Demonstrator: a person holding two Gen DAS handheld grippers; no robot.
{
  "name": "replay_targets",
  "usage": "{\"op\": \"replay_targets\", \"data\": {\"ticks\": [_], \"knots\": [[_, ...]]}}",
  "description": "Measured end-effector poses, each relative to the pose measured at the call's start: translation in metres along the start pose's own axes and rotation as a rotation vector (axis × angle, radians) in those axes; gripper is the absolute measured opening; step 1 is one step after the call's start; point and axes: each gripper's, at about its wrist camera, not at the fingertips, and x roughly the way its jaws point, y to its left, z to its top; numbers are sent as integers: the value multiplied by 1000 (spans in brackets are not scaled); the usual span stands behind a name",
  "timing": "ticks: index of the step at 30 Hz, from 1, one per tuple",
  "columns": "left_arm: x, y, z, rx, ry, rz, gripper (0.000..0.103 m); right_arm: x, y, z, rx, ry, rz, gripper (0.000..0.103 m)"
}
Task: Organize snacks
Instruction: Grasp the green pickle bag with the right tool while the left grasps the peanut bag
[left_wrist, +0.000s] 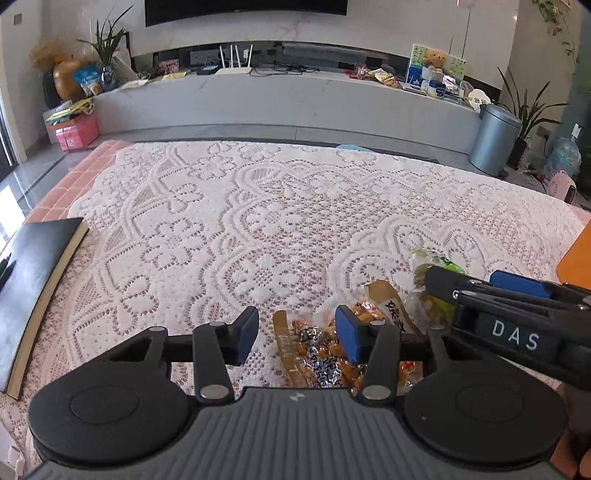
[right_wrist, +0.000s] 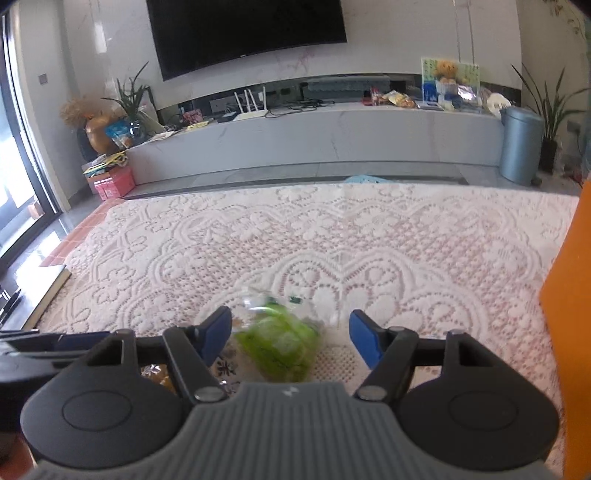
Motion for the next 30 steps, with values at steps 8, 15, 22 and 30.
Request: {"op": "replay_targets", "data": {"ticks": [8, 15, 22, 30], "knots": [[2, 7, 0, -44, 23, -48, 59, 7, -6, -2, 82, 66, 125, 40], [1, 16, -3, -123, 69, -104, 60, -18, -1, -6, -10, 25, 75, 35], [-5, 15, -15, -168, 159, -184, 56, -63, -17, -22, -68, -9, -30, 35], [-7, 4, -23, -208, 241, -272, 39, -89, -29, -45, -105, -8, -79, 35]]}}
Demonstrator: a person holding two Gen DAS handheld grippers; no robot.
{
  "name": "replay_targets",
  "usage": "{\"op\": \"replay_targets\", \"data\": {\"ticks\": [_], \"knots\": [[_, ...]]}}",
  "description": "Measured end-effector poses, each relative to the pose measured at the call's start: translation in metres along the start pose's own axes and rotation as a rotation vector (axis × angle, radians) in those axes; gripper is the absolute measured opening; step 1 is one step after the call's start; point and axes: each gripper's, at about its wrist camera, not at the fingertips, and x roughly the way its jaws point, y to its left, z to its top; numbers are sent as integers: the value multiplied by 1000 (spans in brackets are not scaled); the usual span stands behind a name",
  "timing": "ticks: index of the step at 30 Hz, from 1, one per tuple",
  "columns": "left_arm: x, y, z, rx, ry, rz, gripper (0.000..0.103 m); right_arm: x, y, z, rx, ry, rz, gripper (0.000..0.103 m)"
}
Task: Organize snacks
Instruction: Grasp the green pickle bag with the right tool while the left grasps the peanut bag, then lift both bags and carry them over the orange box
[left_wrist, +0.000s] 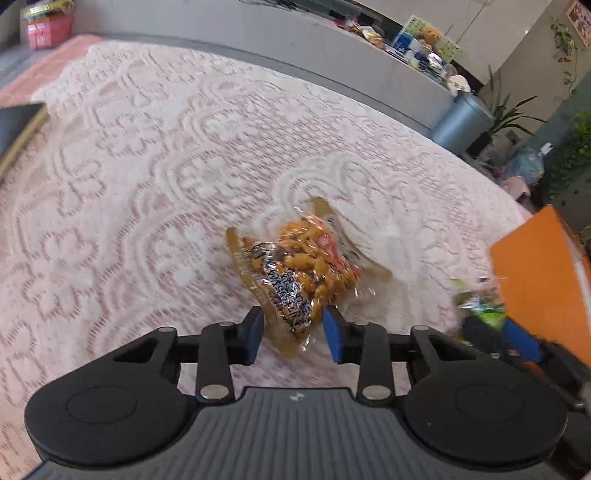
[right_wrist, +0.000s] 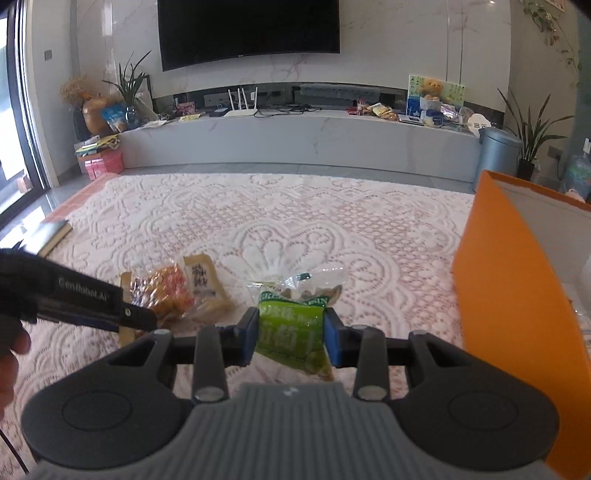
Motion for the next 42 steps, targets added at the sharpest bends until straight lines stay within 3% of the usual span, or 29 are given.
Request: {"op": "replay_targets", "data": {"ticks": [2, 6, 10, 12, 16, 20, 24, 27, 35, 42], "knots": [[0, -6, -4, 14, 20, -39, 39, -2, -2, -2, -1, 3, 3, 35], [4, -32, -13, 146, 52, -67, 37, -3, -7, -7, 0, 15, -6, 35], [1, -55, -22, 305, 36, -24, 38, -2, -15, -11, 13, 28, -14, 35], [-5, -59, -26, 348, 3, -9, 49, -2, -19, -12, 17, 27, -16, 35], [-21, -61, -36, 372, -94, -29, 73, 0, -24, -13, 30, 30, -20, 36], [-25, -58, -27, 347, -183, 20, 78, 2, -26, -14, 36, 32, -18, 36], [-12, -49, -13, 287, -198, 53, 79, 4, -25, -16, 38, 21, -9, 36], [1, -47, -6, 289, -197, 51, 85, 8, -23, -17, 29, 13, -3, 36], [21, -37, -6, 260, -135, 14, 83, 12, -18, -19, 9, -5, -3, 37], [23, -48, -14, 324, -123, 6, 68, 14, -15, -22, -10, -18, -5, 37]]}}
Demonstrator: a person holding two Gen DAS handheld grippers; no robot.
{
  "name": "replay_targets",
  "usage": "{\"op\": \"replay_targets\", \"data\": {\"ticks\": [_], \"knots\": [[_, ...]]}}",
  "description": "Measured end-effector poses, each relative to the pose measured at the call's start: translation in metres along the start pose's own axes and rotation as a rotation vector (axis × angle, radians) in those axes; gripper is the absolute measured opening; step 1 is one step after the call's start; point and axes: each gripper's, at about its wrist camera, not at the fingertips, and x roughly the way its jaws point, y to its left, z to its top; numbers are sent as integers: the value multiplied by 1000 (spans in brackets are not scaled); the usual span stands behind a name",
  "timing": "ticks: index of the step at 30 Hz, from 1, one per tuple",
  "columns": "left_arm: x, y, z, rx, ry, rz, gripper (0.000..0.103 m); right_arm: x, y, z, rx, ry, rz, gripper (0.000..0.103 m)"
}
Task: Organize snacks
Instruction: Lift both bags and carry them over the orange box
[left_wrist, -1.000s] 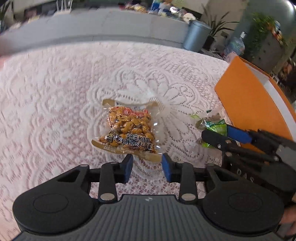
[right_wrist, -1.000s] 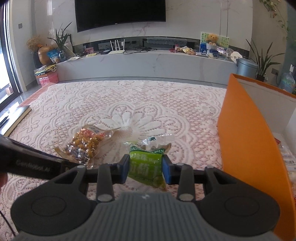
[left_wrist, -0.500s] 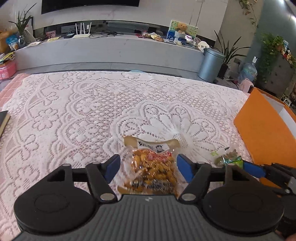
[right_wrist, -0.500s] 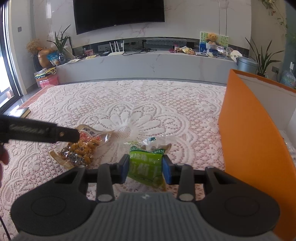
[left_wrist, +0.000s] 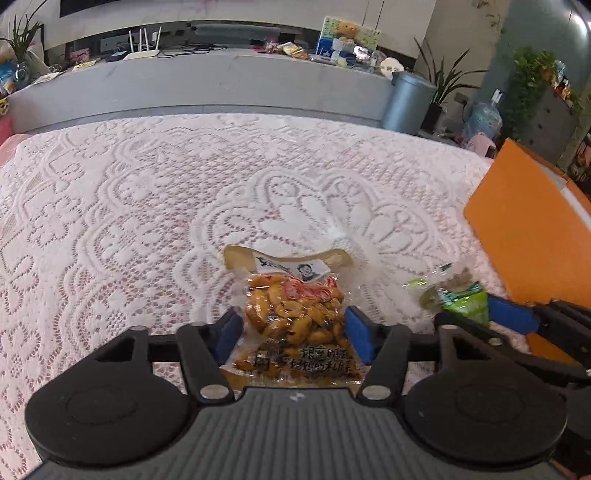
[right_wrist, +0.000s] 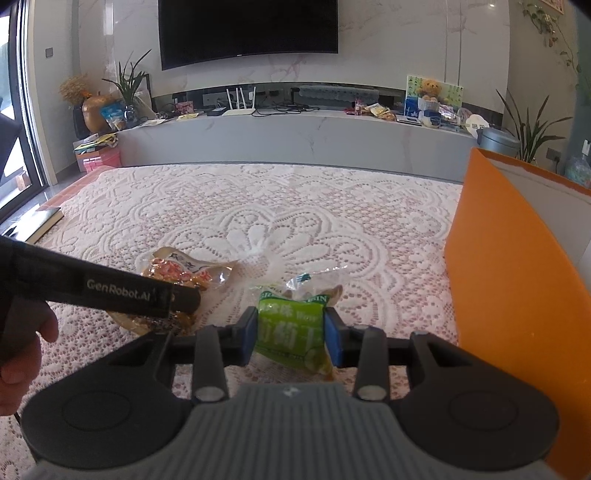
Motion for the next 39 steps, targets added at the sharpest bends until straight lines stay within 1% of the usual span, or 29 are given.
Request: {"op": "replay_targets", "data": {"ticks": [2, 4, 5, 7, 10, 14, 16, 19, 20, 21, 22, 25, 26, 27, 28, 33, 34, 36, 37, 39], "knots": [[-3, -2, 0, 0, -3, -30, 64, 0, -1, 0, 3, 0, 2, 37], [-8, -7, 1, 19, -22, -55, 47, 0, -3, 0, 11, 3, 6, 36], [-10, -8, 1, 20, -28, -75, 46, 0, -4, 0, 15, 4, 9, 36], [-13, -10, 3, -9, -43, -124, 47, 0, -5, 0, 16, 5, 11, 36], [-11, -12, 7, -52, -43, -152, 48, 0, -3, 0, 7, 7, 15, 38], [-8, -3, 11, -162, -32, -235, 48, 1, -3, -2, -2, 12, 16, 40], [-8, 0, 13, -218, -34, -261, 48, 2, -5, -2, 17, 15, 20, 40], [-4, 4, 15, -274, -28, -291, 48, 2, -8, -2, 36, 17, 27, 40], [0, 6, 16, -293, -12, -283, 48, 2, -9, -2, 40, 17, 27, 40], [3, 6, 17, -304, 10, -249, 48, 2, -9, -2, 43, 17, 28, 40], [6, 5, 17, -293, 23, -220, 48, 3, -8, -2, 41, 16, 28, 40], [22, -2, 11, -260, 120, -170, 46, 3, -7, -3, 32, 15, 27, 40], [22, -4, 10, -237, 100, -158, 46, 3, -7, -4, 31, 14, 27, 40], [23, -7, 11, -217, 107, -148, 46, 3, -7, -4, 29, 13, 27, 40], [23, -9, 11, -212, 101, -142, 44, 3, -6, -4, 26, 13, 26, 40], [18, -9, 9, -212, 66, -120, 43, 3, -5, -4, 19, 10, 24, 39], [15, -9, 8, -207, 57, -113, 38, 2, -6, -4, 20, 11, 25, 38], [8, -9, 8, -199, 36, -111, 33, 1, -6, -4, 24, 10, 26, 37], [5, -8, 9, -197, 30, -112, 33, 1, -7, -4, 28, 10, 25, 37], [-2, -12, 8, -181, 14, -87, 32, -2, -8, -3, 26, 9, 23, 36]]}}
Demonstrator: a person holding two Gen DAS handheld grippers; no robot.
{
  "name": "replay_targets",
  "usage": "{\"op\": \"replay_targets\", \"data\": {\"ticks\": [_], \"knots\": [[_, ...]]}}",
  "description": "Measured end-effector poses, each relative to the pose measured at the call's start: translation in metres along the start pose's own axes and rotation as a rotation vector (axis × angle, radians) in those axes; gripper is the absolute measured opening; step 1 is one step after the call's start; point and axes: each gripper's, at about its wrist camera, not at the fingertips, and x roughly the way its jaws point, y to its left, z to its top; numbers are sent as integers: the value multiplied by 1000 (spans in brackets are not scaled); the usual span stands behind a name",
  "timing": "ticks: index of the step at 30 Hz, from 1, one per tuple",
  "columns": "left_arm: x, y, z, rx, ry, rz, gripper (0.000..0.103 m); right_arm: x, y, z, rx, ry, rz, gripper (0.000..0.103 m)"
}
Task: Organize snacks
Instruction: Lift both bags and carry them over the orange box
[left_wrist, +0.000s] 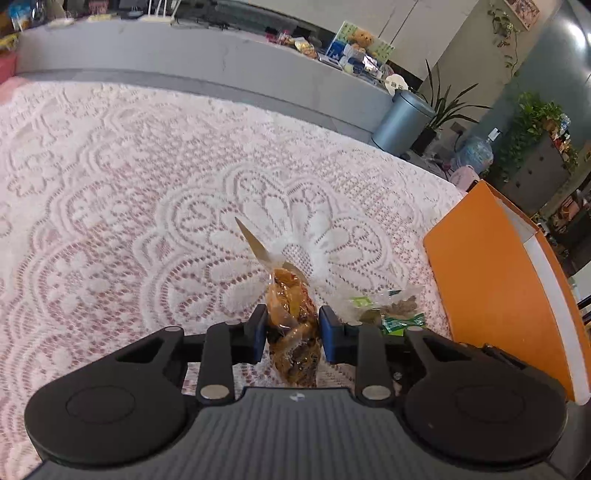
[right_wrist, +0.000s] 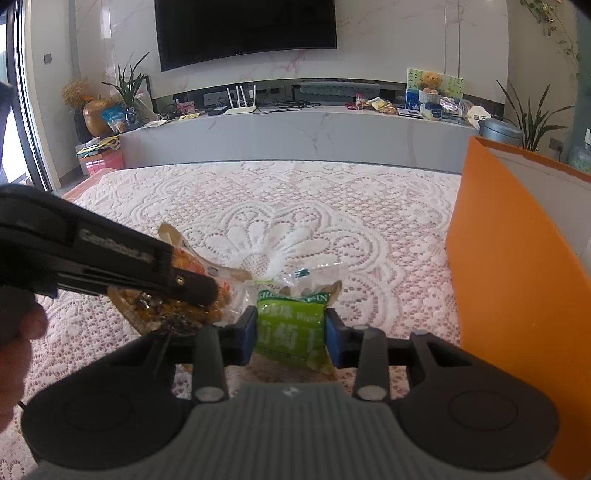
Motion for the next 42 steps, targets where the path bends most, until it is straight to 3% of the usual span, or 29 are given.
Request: {"op": "replay_targets", "data": {"ticks": [3, 14, 23, 27, 34, 42], "knots": [[-12, -4, -1, 34, -29, 40, 32, -7, 1, 2, -10, -20, -1, 36], [-62, -34, -5, 64, -108, 43, 31, -51, 3, 23, 0, -87, 22, 36], [-110, -87, -5, 125, -182, -18, 30, -120, -16, 29, 43, -172, 29, 36], [-120, -117, -6, 158, -201, -53, 29, -153, -31, 31, 39, -229, -8, 36], [-115, -182, -3, 285, -197, -129, 29, -202, -78, 24, 62, -289, -101, 36], [-74, -252, 3, 427, -120, -177, 29, -217, -144, 17, 84, -232, -206, 36]]}}
